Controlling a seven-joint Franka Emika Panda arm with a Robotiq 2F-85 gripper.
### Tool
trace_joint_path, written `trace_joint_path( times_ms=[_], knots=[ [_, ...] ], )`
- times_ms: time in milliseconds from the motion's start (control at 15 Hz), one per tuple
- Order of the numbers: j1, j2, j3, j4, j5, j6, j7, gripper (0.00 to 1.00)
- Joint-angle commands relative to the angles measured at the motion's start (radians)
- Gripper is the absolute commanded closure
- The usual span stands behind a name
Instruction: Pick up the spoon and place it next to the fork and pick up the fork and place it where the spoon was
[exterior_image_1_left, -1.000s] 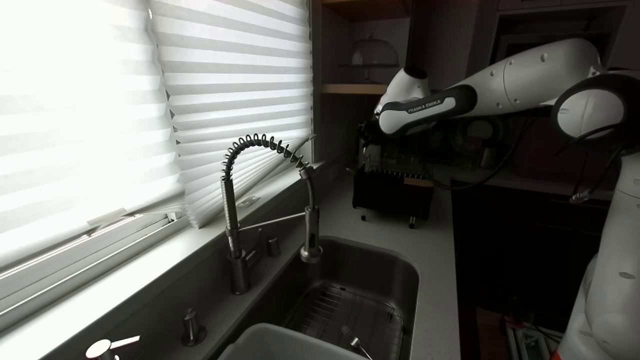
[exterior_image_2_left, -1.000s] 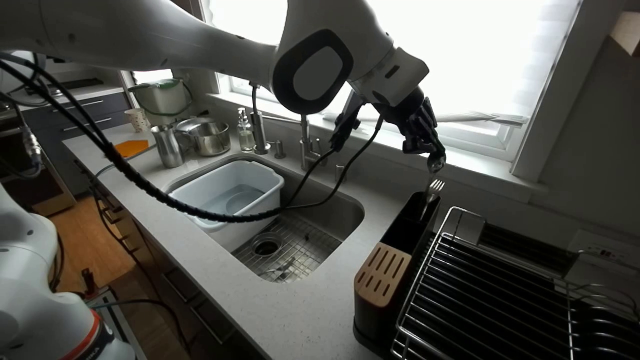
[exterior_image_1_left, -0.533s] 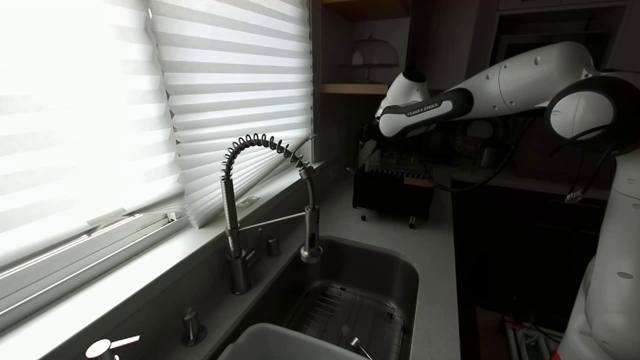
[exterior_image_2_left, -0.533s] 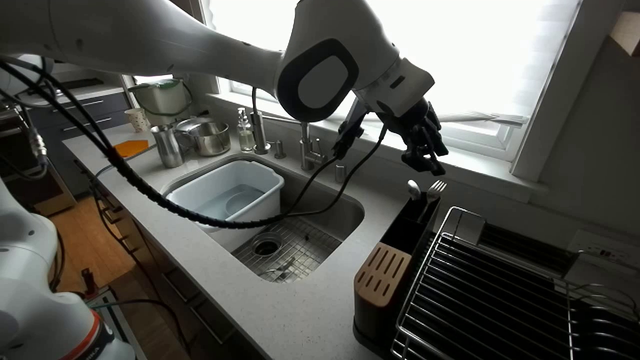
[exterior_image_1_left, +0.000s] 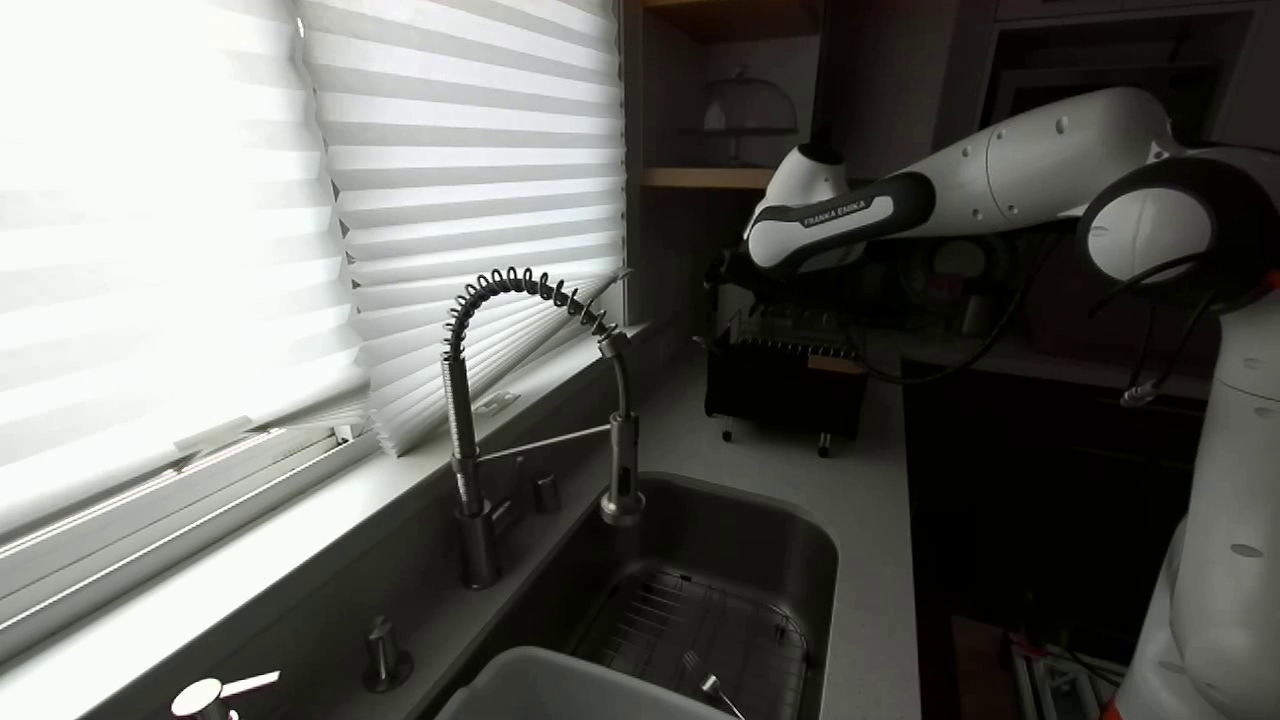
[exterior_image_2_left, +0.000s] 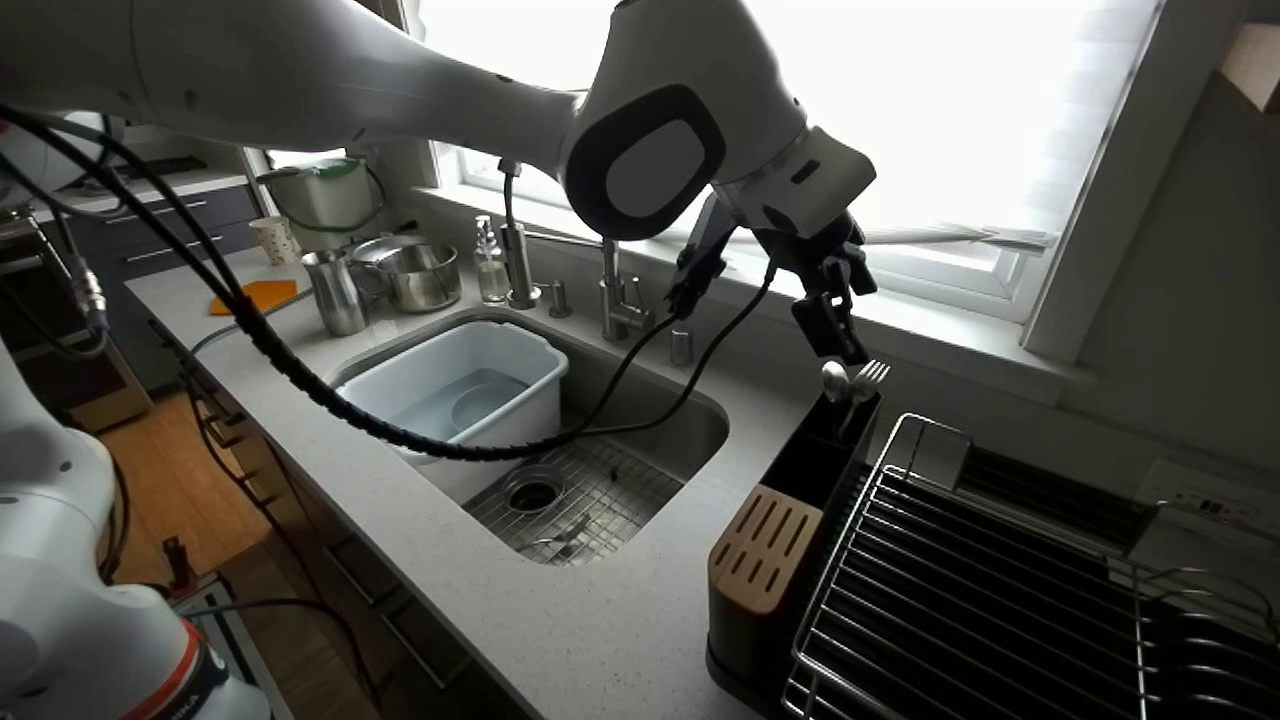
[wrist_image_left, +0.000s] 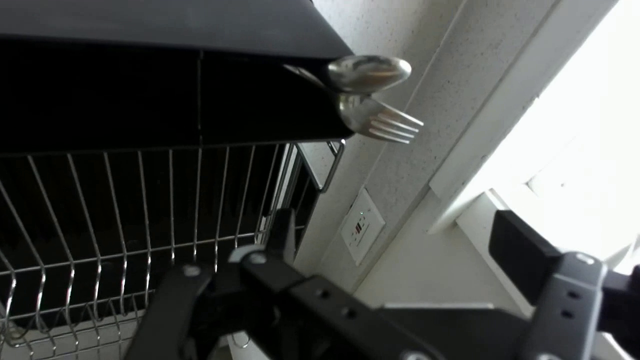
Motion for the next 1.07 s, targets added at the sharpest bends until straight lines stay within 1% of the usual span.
trace_joint_path(
  times_ms=[0, 333, 467, 533, 600, 667, 800, 867, 1000],
  knots=[
    [0.010, 0.009, -0.010, 0.016, 0.014, -0.025, -0.017, 0.00],
    [0.012, 0.018, -0.010, 0.031, 0.020, -0.043, -0.024, 0.00],
    [0.011, 0.068, -0.015, 0.094, 0.008, -0.078, 0.001, 0.00],
    [0.012, 0.089, -0.014, 0.128, 0.000, -0.126, -0.013, 0.00],
    [0.020, 0.111, -0.027, 0.155, -0.051, -0.134, 0.036, 0.00],
    [0.024, 0.134, -0.033, 0.188, -0.075, -0.149, 0.055, 0.00],
    [0.029, 0.179, -0.039, 0.255, -0.114, -0.222, 0.055, 0.00],
    [0.032, 0.202, -0.040, 0.285, -0.131, -0.246, 0.049, 0.00],
    [0.022, 0.247, -0.026, 0.343, -0.128, -0.285, -0.030, 0.00]
  ],
)
